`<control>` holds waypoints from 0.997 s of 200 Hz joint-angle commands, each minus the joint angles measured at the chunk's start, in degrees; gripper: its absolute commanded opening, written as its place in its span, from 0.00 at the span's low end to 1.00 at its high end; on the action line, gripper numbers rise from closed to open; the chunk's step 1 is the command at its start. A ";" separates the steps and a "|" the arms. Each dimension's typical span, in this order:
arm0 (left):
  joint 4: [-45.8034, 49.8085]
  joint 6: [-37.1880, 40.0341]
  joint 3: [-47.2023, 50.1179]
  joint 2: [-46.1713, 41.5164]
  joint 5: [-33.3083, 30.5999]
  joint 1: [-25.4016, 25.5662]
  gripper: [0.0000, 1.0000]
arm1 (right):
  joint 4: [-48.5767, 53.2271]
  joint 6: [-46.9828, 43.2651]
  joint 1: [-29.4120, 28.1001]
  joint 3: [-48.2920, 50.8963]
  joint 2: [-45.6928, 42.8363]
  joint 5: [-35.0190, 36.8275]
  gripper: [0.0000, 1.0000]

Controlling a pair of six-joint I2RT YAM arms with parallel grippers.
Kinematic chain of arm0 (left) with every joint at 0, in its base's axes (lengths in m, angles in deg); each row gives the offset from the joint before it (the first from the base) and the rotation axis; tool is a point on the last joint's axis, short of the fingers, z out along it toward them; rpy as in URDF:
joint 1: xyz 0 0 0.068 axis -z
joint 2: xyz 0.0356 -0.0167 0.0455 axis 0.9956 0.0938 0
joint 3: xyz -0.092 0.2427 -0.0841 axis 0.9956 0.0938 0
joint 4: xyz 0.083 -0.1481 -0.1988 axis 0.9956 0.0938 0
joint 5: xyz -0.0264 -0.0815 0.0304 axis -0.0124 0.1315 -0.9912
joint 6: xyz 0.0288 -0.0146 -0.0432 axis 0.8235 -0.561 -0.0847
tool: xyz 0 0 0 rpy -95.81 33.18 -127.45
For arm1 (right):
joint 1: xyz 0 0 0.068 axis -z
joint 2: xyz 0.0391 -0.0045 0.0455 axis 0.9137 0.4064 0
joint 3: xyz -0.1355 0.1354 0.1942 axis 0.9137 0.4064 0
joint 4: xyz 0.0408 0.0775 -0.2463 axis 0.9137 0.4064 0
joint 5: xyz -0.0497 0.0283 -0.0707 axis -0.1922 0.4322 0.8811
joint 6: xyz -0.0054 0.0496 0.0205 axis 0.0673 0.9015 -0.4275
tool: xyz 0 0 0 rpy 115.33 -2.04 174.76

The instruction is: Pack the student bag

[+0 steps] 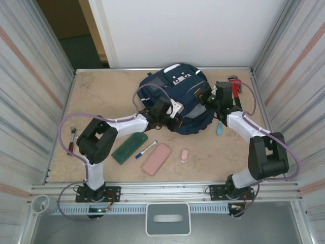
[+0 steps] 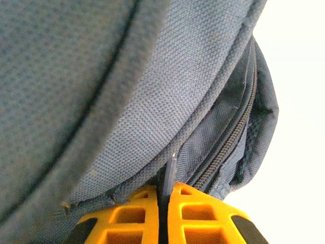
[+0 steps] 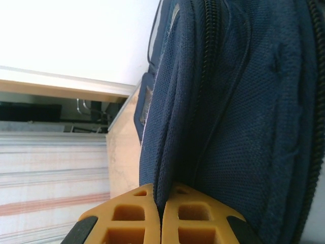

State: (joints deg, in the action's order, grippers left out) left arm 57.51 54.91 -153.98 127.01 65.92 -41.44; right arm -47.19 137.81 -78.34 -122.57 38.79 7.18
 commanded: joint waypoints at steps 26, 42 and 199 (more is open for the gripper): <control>-4.46 5.38 5.31 -6.60 5.43 -3.45 0.00 | 8.54 -9.29 1.33 -6.21 2.92 -5.94 0.00; -6.10 7.21 7.55 -7.64 9.41 -4.49 0.00 | 12.58 -12.83 1.35 -8.52 4.08 -6.39 0.00; -1.08 15.70 3.82 -4.46 -3.09 -2.47 0.09 | 22.42 -22.22 -3.26 -15.96 10.42 -5.57 0.00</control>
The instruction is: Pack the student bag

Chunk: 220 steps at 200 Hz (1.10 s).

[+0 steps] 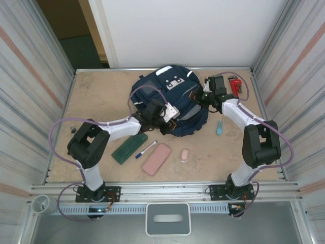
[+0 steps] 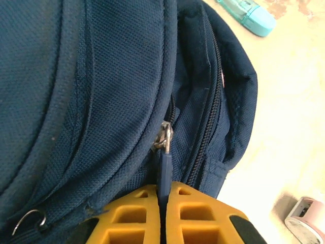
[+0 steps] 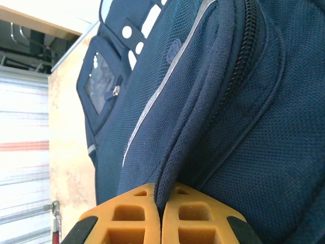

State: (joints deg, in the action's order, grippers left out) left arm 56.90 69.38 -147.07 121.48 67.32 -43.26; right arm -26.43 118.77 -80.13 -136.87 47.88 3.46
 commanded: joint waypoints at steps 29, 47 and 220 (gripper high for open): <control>0.26 1.50 -4.98 2.45 -3.69 -0.41 0.11 | 0.94 -2.75 -1.96 -1.56 1.74 -2.39 0.00; 0.47 1.37 -5.86 3.23 -3.76 -0.41 0.11 | 0.58 -2.45 -2.23 -1.56 1.99 -2.65 0.00; 1.46 0.42 -8.23 4.28 -3.32 -0.39 0.08 | 0.26 -2.64 -3.05 -1.16 3.19 -2.84 0.00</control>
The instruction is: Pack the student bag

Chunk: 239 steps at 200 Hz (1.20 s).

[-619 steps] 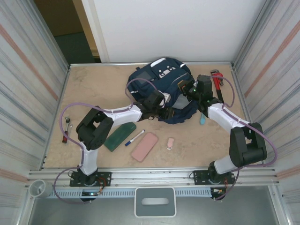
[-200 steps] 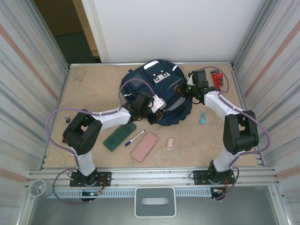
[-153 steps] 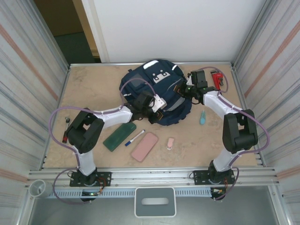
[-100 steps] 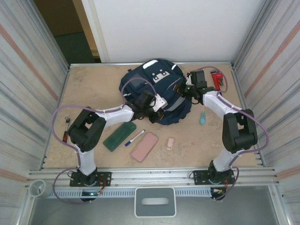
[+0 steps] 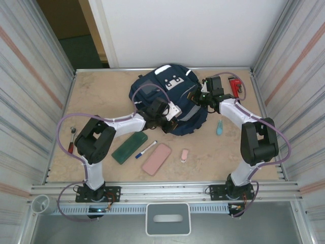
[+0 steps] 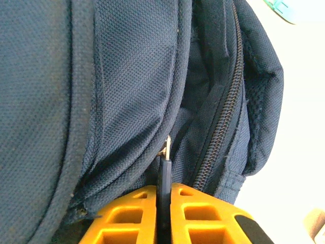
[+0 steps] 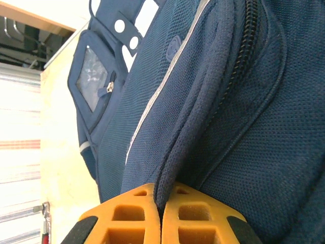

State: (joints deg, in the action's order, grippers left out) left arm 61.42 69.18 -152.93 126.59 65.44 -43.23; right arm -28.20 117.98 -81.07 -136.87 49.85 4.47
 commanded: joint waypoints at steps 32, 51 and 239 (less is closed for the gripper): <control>-1.71 1.49 -1.65 -2.43 -1.27 -0.47 0.02 | 3.52 -3.26 -1.87 -0.94 1.19 -2.93 0.00; -0.56 2.20 -0.62 -4.09 -0.58 -0.58 0.00 | 5.35 -4.90 -1.48 -1.20 0.60 -1.34 0.00; -14.91 -13.28 5.55 -6.59 13.08 -1.46 0.00 | 6.97 -5.42 -2.44 19.81 -17.77 3.56 0.64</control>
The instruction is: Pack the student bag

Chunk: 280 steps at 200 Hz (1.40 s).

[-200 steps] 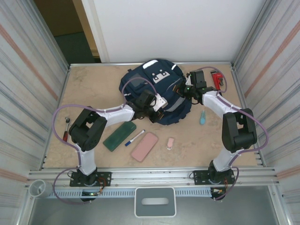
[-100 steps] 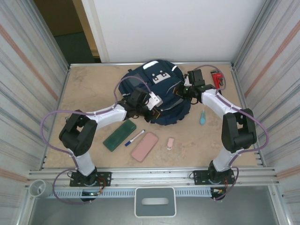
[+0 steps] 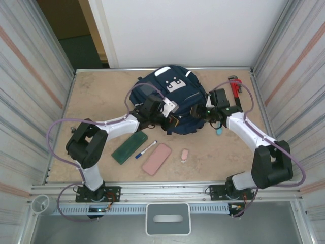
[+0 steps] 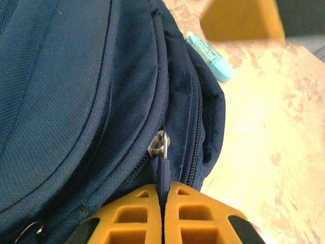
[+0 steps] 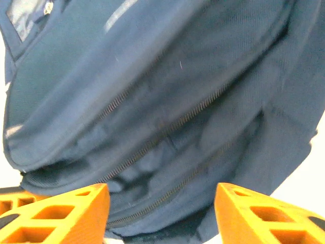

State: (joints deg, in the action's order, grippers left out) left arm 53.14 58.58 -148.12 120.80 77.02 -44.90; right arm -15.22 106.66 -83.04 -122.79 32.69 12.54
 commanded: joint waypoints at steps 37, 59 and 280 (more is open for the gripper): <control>-5.94 -1.86 2.30 -0.90 1.86 0.55 0.00 | -12.99 9.59 -2.53 7.00 4.30 -4.69 0.71; -5.47 -1.43 3.14 -0.42 1.67 0.66 0.00 | -15.11 10.72 -3.06 7.02 5.97 -3.75 0.72; 7.90 2.95 -6.54 5.60 -11.89 0.71 0.22 | -17.74 7.51 -6.88 8.44 4.86 2.91 0.00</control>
State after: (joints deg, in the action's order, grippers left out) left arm 59.50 59.28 -151.66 124.74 68.19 -43.72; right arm -33.64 116.19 -89.00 -113.26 38.77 15.77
